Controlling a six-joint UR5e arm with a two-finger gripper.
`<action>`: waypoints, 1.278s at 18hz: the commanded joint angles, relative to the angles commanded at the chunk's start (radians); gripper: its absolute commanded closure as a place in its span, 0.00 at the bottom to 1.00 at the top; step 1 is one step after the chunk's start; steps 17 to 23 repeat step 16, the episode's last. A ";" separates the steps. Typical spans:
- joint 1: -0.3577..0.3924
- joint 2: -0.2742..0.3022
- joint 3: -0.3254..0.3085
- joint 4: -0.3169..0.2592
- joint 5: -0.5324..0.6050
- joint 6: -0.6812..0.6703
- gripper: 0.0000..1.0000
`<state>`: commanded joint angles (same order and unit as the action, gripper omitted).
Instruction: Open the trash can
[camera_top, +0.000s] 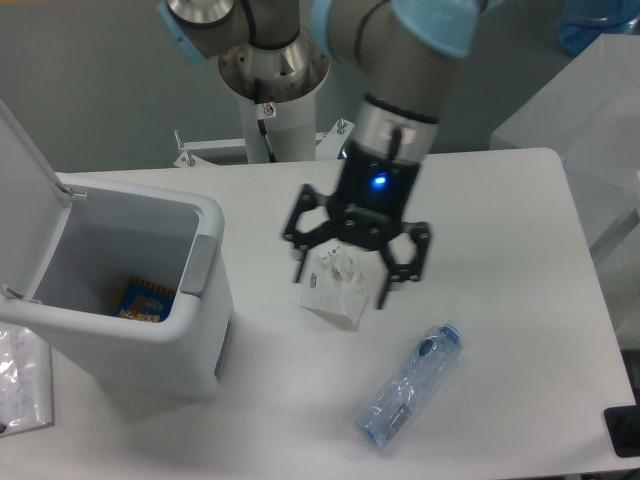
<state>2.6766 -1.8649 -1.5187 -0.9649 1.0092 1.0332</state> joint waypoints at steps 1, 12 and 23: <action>0.012 -0.031 0.011 0.000 0.041 0.046 0.00; 0.052 -0.255 0.152 -0.147 0.457 0.249 0.00; 0.049 -0.287 0.221 -0.264 0.508 0.284 0.00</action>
